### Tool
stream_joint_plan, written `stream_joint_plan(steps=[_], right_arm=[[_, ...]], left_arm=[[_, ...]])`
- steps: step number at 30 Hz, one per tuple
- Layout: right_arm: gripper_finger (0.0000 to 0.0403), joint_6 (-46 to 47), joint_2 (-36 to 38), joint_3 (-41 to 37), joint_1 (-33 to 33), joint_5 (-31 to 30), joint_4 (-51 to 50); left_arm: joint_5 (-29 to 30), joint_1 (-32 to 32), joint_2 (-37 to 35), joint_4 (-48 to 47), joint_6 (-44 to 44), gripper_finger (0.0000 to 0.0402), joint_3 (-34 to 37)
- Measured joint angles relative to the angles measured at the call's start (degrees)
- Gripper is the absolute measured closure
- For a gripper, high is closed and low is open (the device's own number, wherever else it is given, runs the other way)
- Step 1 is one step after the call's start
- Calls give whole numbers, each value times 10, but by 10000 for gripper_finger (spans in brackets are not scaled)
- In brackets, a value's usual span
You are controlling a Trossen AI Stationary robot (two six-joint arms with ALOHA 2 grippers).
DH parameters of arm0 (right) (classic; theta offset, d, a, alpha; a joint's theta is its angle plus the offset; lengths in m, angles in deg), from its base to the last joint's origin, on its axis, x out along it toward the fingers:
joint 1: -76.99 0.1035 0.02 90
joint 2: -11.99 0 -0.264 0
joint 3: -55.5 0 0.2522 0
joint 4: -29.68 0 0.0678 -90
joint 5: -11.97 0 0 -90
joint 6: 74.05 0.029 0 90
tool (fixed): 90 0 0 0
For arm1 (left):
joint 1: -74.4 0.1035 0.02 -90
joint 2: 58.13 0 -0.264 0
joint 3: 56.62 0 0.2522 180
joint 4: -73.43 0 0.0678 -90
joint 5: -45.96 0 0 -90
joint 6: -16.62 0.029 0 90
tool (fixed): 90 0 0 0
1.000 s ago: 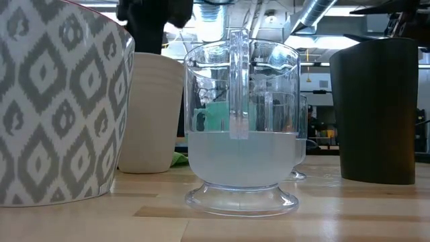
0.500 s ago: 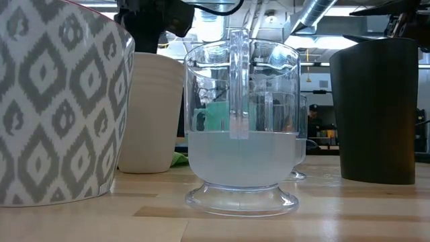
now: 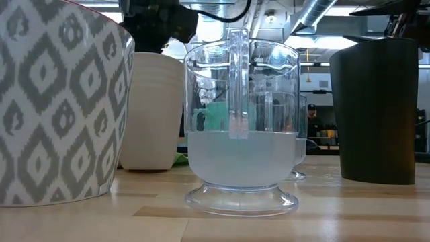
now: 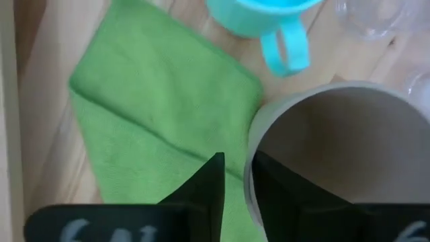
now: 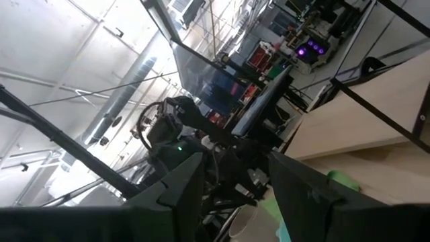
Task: Stack small to large cups/mugs on shelf
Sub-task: Put the gray cup on the shelf
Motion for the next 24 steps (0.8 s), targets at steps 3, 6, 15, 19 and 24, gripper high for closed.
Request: stream_joint_plan(steps=[3,6,15,19,24], right_arm=[[209,0,0,0,0,0,0],[209,0,0,0,0,0,-9],[209,0,0,0,0,0,-8],[209,0,0,0,0,0,-8],[209,0,0,0,0,0,-8]], left_arm=[[-17,0,5,6,10,340,-1],[-33,0,7,9,20,342,0],[-35,0,8,8,3,398,0],[-46,2,8,-19,-12,399,-29],[-17,16,7,-100,-26,400,-110]])
